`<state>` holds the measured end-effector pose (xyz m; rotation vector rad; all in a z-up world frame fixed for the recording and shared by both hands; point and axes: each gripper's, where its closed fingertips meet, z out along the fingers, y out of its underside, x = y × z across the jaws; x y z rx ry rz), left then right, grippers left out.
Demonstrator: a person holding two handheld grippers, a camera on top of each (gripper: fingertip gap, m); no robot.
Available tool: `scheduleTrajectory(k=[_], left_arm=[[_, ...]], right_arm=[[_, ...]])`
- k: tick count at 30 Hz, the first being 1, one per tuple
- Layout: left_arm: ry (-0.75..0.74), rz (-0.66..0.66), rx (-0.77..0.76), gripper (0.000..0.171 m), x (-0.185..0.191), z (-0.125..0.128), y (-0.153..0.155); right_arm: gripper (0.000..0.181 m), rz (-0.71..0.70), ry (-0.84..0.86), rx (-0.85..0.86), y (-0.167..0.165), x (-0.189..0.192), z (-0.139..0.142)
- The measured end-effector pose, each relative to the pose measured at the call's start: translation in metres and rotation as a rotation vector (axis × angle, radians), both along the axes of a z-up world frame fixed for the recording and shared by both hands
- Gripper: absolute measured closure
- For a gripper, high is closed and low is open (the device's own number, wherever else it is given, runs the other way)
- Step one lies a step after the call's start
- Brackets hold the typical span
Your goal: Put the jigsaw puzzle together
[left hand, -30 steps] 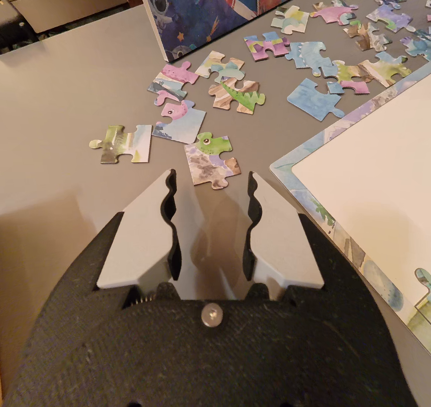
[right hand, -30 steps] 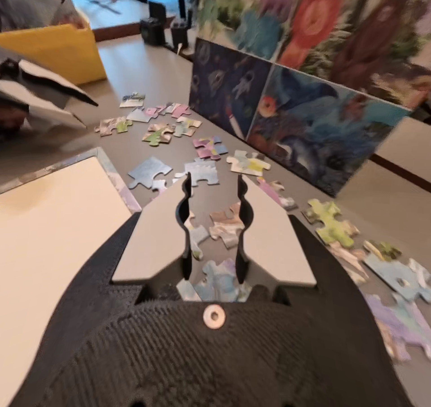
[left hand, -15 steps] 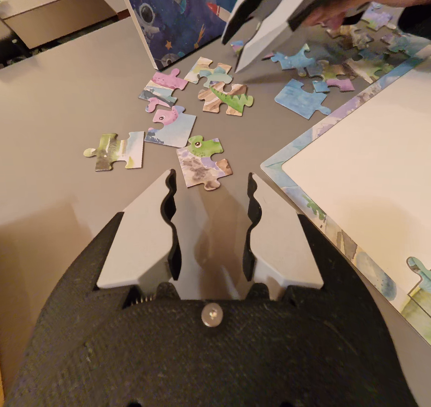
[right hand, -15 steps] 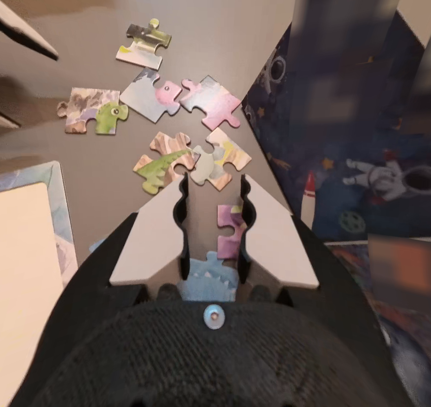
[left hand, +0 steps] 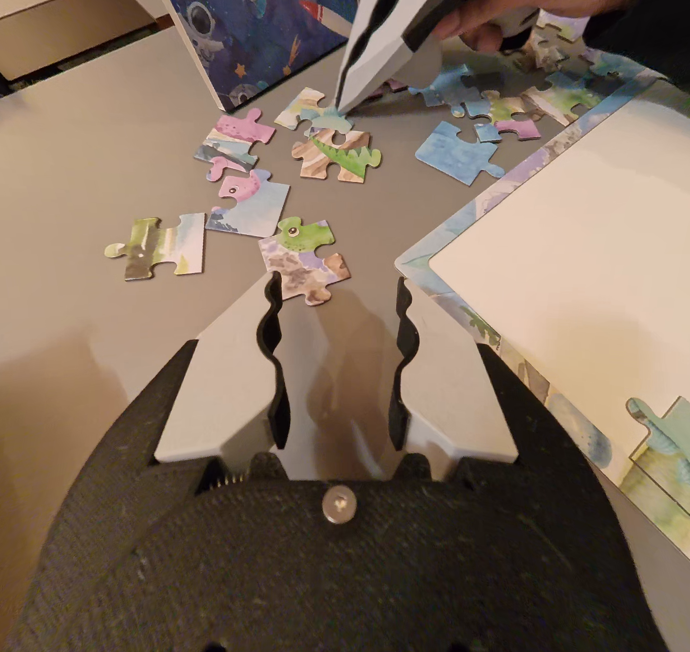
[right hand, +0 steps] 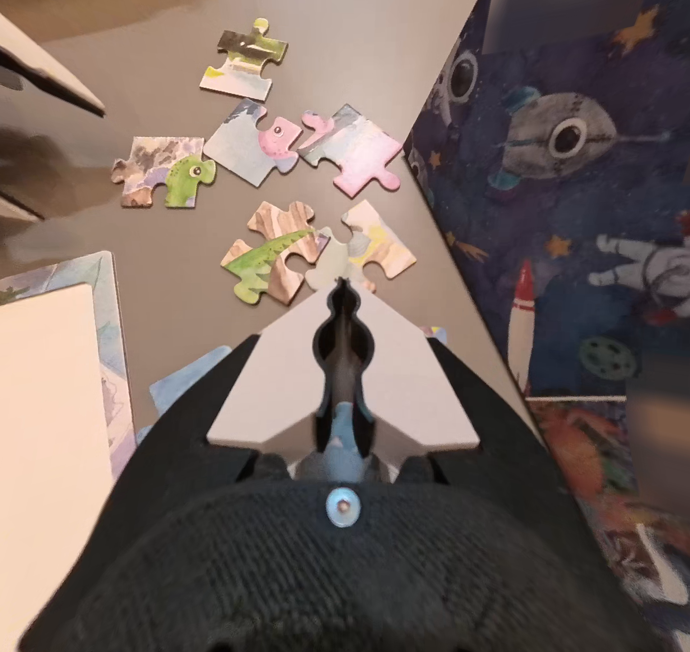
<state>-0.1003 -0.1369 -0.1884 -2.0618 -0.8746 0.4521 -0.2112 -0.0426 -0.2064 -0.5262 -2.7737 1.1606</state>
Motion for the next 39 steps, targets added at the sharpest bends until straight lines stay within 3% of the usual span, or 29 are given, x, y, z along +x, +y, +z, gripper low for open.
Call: scheduleTrajectory(k=[6, 14, 18, 24, 30, 39], left_arm=[[-0.015, 0.005, 0.001, 0.112, -0.001, -0.002, -0.001], [-0.017, 0.002, -0.011, 0.112, -0.001, -0.003, 0.000], [-0.009, 0.004, -0.001, 0.112, -0.001, -0.001, 0.000], [-0.007, 0.001, -0.005, 0.112, -0.001, -0.001, 0.000], [-0.005, 0.002, -0.002, 0.112, -0.001, -0.001, 0.000], [0.000, 0.003, 0.000, 0.112, -0.001, 0.000, -0.001]], right_arm=[[0.179, -0.013, -0.015, 0.001, 0.016, 0.015, -0.001], [0.139, -0.050, -0.014, -0.095, 0.012, 0.002, 0.005], [0.132, -0.043, -0.043, -0.098, 0.008, -0.001, 0.003], [0.136, -0.019, 0.051, -0.005, 0.001, -0.006, -0.002], [0.149, -0.013, 0.050, -0.007, -0.011, -0.006, -0.002], [0.151, -0.013, 0.033, -0.008, -0.005, 0.001, -0.001]])
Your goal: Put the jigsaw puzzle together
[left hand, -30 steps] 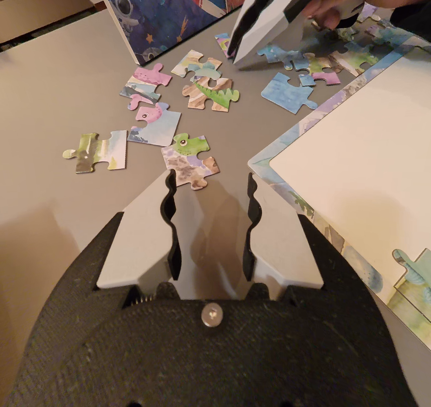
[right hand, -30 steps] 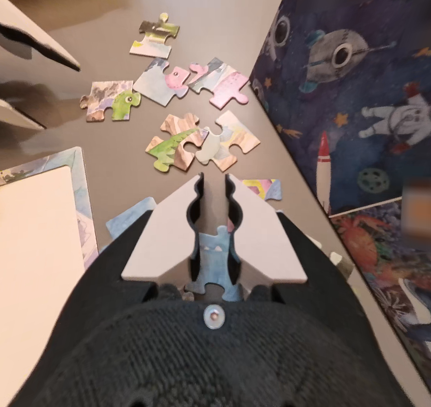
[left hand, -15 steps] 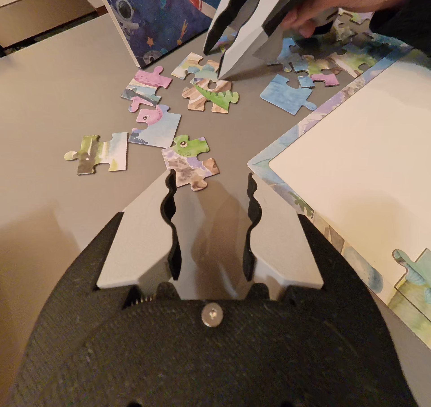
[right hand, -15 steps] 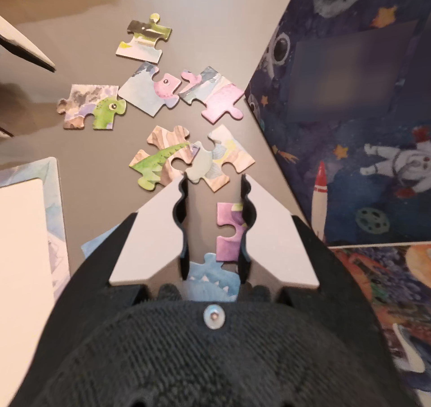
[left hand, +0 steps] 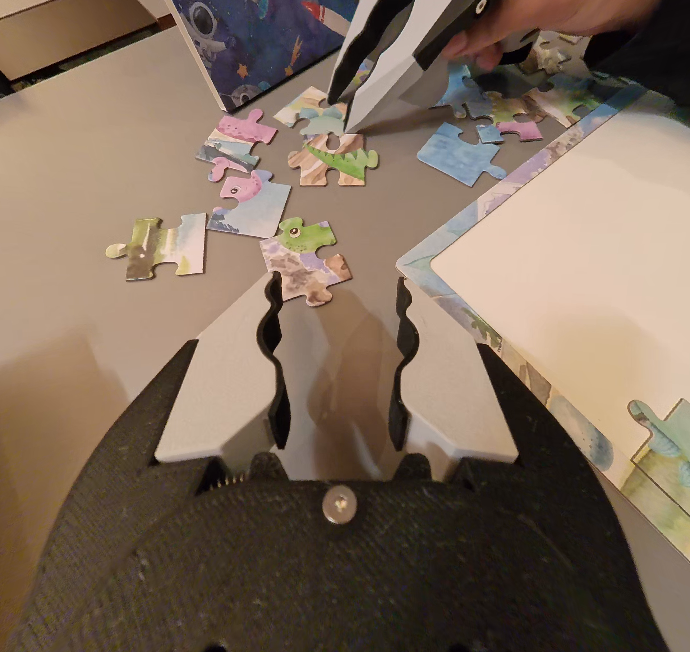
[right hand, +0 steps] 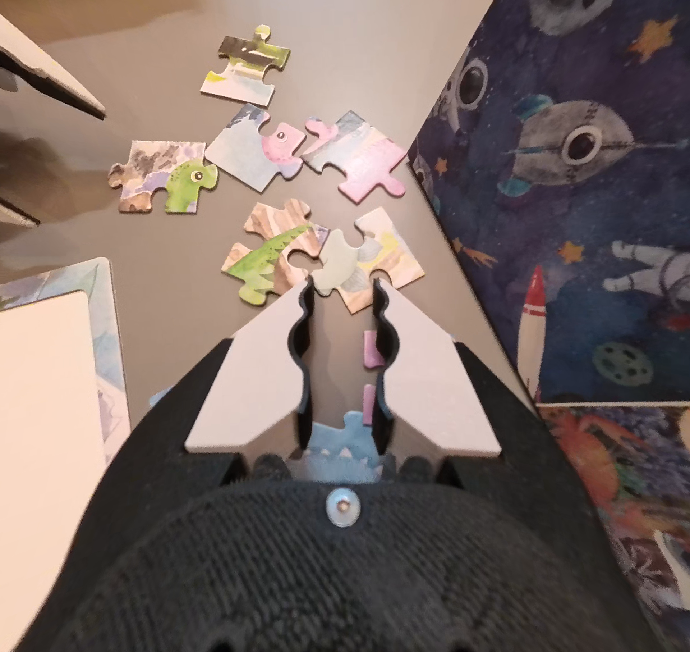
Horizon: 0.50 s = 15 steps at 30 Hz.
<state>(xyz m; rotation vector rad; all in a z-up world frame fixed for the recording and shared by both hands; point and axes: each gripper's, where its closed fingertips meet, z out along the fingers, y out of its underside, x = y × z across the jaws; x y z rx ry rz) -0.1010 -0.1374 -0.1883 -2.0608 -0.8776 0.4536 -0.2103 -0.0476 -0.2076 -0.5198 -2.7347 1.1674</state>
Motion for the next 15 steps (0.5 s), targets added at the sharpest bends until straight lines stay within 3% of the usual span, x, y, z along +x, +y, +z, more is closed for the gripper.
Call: scheduleTrajectory(k=[15], left_arm=[[-0.005, 0.003, 0.000, 0.112, 0.000, -0.001, 0.000]], right_arm=[[0.157, -0.067, -0.159, -0.214, 0.025, 0.009, 0.020]])
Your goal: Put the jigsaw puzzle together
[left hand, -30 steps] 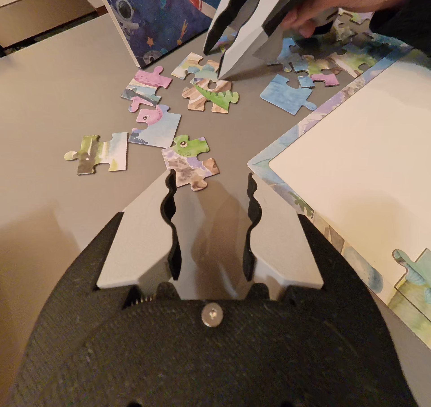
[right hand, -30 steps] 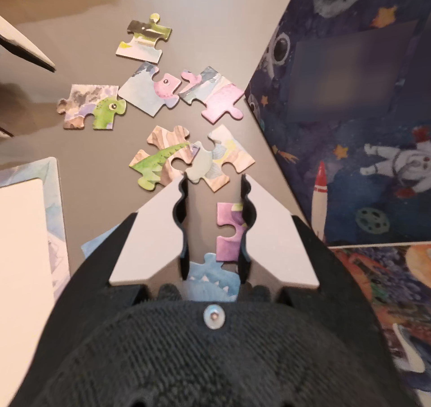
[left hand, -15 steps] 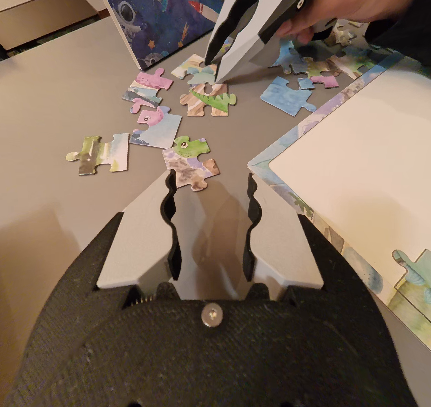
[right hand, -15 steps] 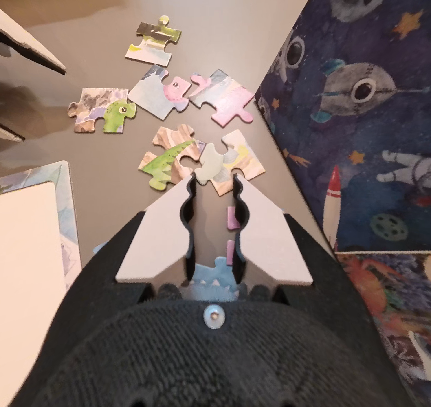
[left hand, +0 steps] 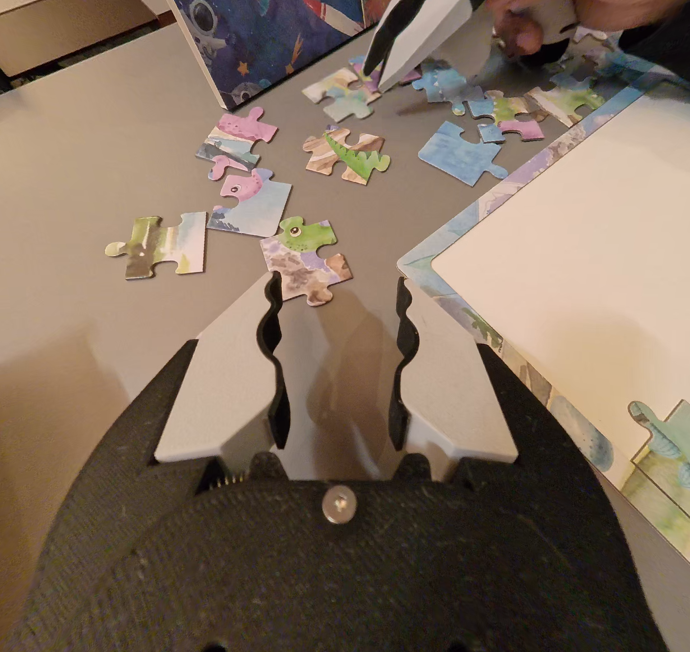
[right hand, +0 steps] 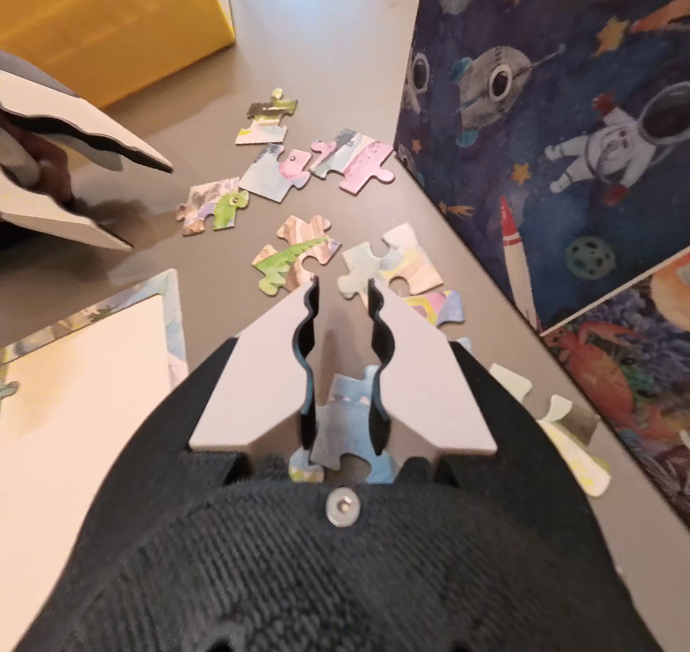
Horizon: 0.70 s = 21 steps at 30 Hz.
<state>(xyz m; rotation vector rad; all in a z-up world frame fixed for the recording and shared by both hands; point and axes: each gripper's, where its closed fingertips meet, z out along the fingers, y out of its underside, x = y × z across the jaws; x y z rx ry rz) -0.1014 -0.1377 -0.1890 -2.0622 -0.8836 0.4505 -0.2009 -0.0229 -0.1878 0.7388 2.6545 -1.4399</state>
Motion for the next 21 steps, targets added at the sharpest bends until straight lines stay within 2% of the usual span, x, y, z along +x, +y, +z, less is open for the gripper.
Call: scheduleTrajectory(k=[5, 11, 14, 17, 21], left_arm=[[-0.002, -0.001, -0.001, 0.112, 0.000, 0.000, 0.000], [-0.001, -0.003, -0.013, 0.112, 0.000, -0.001, 0.001], [-0.001, -0.003, -0.007, 0.112, 0.000, -0.001, 0.000], [0.004, -0.004, 0.000, 0.112, 0.000, 0.000, 0.000], [0.006, -0.007, -0.006, 0.112, 0.001, 0.000, 0.001]], right_arm=[[0.155, 0.018, 0.041, 0.026, 0.002, 0.010, 0.006], [0.133, 0.030, 0.195, 0.188, -0.003, -0.012, -0.006], [0.130, 0.063, 0.220, 0.260, -0.005, -0.021, -0.017], [0.124, 0.088, 0.207, 0.262, -0.008, -0.026, -0.020], [0.126, 0.094, 0.178, 0.224, -0.007, -0.028, -0.021]])
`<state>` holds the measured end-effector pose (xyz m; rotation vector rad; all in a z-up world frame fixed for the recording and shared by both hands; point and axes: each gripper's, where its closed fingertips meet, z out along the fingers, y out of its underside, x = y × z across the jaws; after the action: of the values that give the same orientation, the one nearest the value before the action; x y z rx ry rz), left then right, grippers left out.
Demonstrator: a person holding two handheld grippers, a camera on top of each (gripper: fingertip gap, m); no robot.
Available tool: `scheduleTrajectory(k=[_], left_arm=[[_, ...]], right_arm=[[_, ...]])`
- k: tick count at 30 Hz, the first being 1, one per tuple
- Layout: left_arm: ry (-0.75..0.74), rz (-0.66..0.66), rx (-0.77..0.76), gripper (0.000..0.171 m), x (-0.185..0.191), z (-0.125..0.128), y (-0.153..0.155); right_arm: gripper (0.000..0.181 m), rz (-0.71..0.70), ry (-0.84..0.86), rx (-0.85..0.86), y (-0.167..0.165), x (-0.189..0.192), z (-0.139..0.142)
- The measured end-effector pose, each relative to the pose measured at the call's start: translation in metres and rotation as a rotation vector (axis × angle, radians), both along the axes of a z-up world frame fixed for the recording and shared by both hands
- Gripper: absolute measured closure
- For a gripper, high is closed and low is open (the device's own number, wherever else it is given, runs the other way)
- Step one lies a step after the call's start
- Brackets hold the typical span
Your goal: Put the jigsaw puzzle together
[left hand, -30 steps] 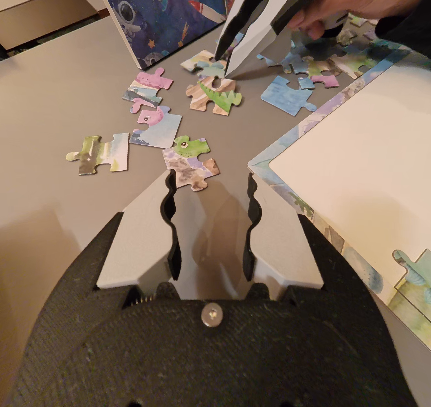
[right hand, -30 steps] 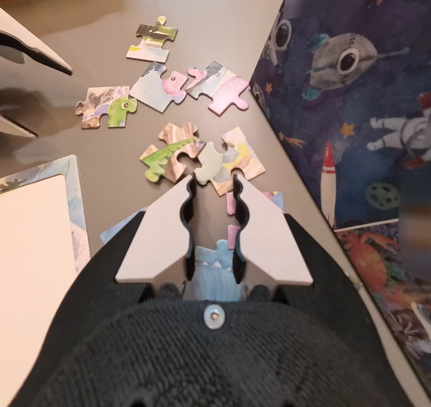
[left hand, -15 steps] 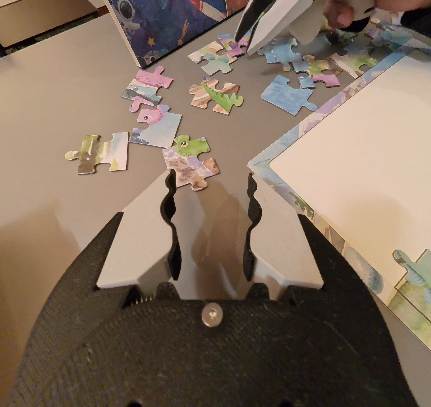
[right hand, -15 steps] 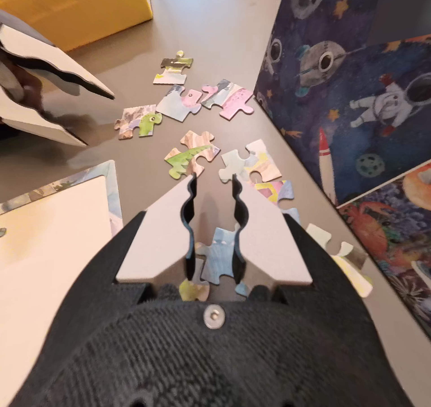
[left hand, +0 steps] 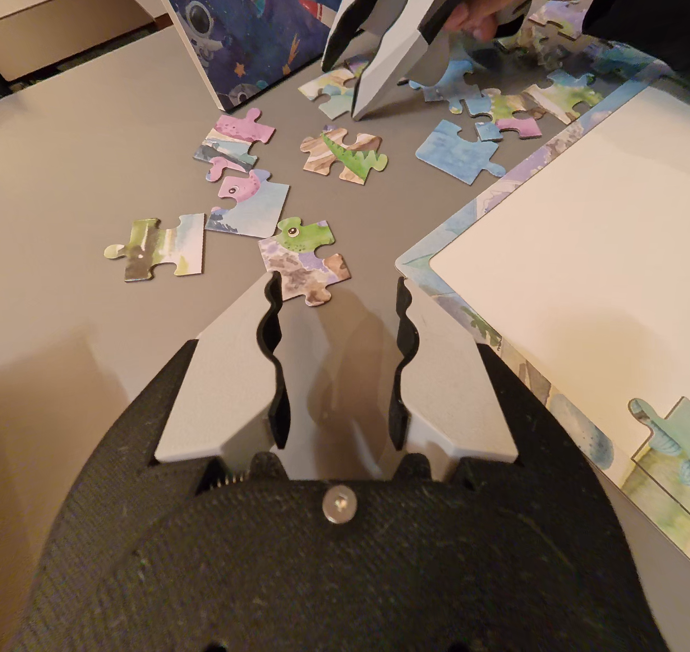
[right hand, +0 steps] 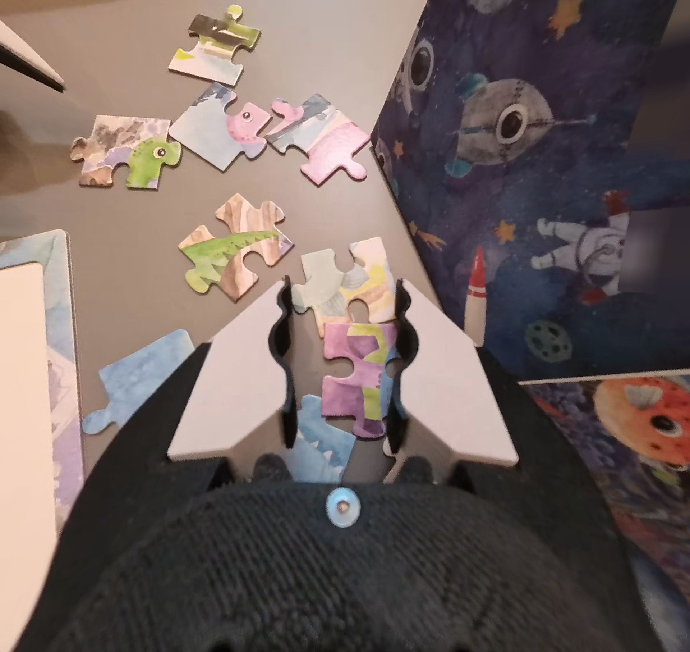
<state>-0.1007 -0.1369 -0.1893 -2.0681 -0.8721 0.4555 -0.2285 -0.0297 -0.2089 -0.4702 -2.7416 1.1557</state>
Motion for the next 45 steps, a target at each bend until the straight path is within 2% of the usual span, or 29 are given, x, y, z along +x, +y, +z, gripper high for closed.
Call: scheduleTrajectory(k=[9, 14, 20, 25, 28, 34, 40, 45], left_arm=[[-0.002, 0.000, 0.001, 0.112, 0.000, 0.000, 0.000], [-0.003, 0.000, -0.002, 0.112, 0.000, -0.001, 0.000], [-0.003, 0.000, -0.003, 0.112, 0.000, -0.001, 0.000], [0.000, -0.018, 0.032, 0.112, 0.002, 0.003, 0.004], [-0.027, -0.064, 0.157, 0.112, 0.008, 0.015, 0.013], [-0.134, -0.207, 0.417, 0.112, 0.028, 0.037, 0.032], [-0.192, -0.317, 0.398, 0.116, 0.046, 0.031, 0.047], [-0.210, -0.385, 0.350, 0.118, 0.057, 0.024, 0.056]], right_arm=[[0.128, -0.005, 0.029, -0.011, 0.003, 0.006, 0.003], [0.128, -0.003, 0.038, -0.073, 0.007, 0.023, 0.022], [0.128, 0.082, 0.085, -0.116, -0.001, 0.073, 0.052], [0.128, 0.239, 0.127, -0.116, -0.022, 0.132, 0.065], [0.128, 0.351, 0.157, -0.065, -0.032, 0.169, 0.058], [0.128, 0.559, 0.182, 0.124, -0.036, 0.229, 0.023], [0.128, 0.604, 0.180, 0.176, -0.035, 0.254, 0.005], [0.124, 0.474, 0.222, 0.172, -0.025, 0.239, 0.008]])
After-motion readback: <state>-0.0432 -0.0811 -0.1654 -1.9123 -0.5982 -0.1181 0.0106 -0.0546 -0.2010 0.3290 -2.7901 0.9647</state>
